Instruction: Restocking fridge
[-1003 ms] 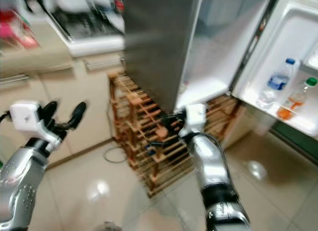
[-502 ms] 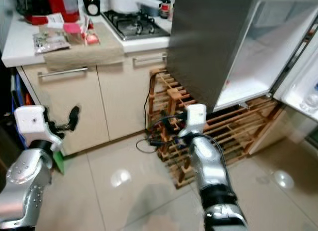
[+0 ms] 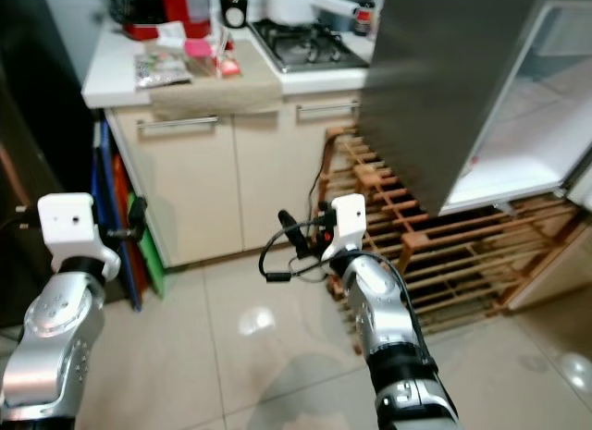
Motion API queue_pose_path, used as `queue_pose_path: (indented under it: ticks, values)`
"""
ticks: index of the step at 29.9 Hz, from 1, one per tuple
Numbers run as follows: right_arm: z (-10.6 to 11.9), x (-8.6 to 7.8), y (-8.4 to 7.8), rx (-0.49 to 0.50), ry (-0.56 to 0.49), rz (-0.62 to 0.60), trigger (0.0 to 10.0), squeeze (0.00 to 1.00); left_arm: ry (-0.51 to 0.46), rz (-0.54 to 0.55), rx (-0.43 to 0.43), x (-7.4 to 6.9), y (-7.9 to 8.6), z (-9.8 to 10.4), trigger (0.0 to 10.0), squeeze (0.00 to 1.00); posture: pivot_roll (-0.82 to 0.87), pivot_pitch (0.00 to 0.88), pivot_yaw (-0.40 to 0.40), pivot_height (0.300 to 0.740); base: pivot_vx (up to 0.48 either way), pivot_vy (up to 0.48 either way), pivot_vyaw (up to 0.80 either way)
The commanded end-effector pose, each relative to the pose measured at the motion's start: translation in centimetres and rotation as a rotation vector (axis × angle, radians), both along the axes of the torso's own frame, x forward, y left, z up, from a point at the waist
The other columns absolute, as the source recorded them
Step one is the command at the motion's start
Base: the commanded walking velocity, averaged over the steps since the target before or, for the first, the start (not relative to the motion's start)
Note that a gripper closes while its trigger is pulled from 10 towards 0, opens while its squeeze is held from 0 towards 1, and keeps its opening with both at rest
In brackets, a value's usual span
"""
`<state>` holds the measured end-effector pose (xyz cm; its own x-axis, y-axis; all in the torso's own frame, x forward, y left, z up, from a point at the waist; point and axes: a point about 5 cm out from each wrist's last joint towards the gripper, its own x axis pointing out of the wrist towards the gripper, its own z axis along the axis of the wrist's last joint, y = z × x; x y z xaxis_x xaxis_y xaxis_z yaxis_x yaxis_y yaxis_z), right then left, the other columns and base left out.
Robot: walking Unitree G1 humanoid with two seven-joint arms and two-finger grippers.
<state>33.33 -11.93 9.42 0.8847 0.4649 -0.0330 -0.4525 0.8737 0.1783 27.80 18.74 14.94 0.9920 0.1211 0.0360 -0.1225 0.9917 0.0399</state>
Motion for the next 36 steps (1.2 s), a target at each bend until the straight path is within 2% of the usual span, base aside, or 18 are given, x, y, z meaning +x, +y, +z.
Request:
queue_pose_path:
  ticks: [1,11,14,16,20,24,28,30,36]
  values:
    - [0.5,0.7,-0.3,-0.025,-0.006,-0.058,10.0,0.0,0.001,0.015,0.015,0.3,0.0,0.3,10.0,0.0,-0.03,0.0,-0.006,0.74,0.412,0.0,0.0]
    - [0.8,0.4,-0.8,-0.042,-0.051,-0.065,10.0,0.0,0.03,0.005,0.038,0.6,-0.1,0.1,10.0,0.0,-0.04,0.0,-0.001,0.74,0.409,-0.222,0.38]
    - [0.6,0.6,-1.1,-0.051,-0.036,-0.092,10.0,0.0,0.012,-0.008,0.05,1.0,0.3,0.6,10.0,0.0,-0.04,0.0,-0.002,0.74,0.0,0.0,0.53]
    - [0.7,0.7,-1.2,-0.064,-0.051,-0.116,10.0,0.0,-0.023,0.011,0.07,1.7,1.4,1.7,10.0,0.0,-0.04,0.0,-0.002,0.74,0.0,0.0,0.54]
    - [0.9,0.8,-1.4,-0.053,-0.054,-0.137,10.0,0.0,-0.071,0.002,0.077,2.1,1.8,2.9,10.0,0.0,-0.04,0.0,-0.003,0.74,0.0,0.0,0.14]
    - [1.0,0.9,-1.5,-0.061,-0.068,-0.157,10.0,0.0,-0.095,-0.022,0.089,2.2,1.3,3.3,10.0,0.0,-0.04,0.0,-0.001,0.74,0.0,0.0,0.0]
    - [1.0,0.9,-1.3,-0.065,-0.073,-0.162,10.0,0.0,-0.1,-0.037,0.072,2.3,1.0,3.1,10.0,0.0,-0.04,0.0,0.001,0.74,0.0,0.0,0.8]
    - [1.4,0.9,-1.0,-0.073,-0.107,-0.158,10.0,0.0,-0.066,-0.074,0.006,2.1,0.1,2.2,10.0,0.0,-0.04,0.0,0.003,0.74,0.0,0.0,0.78]
    - [2.8,1.4,-1.6,-0.078,-0.17,-0.228,10.0,0.0,0.002,-0.137,-0.055,1.6,-1.9,0.1,10.0,0.0,-0.04,0.0,0.0,0.74,0.0,0.0,0.25]
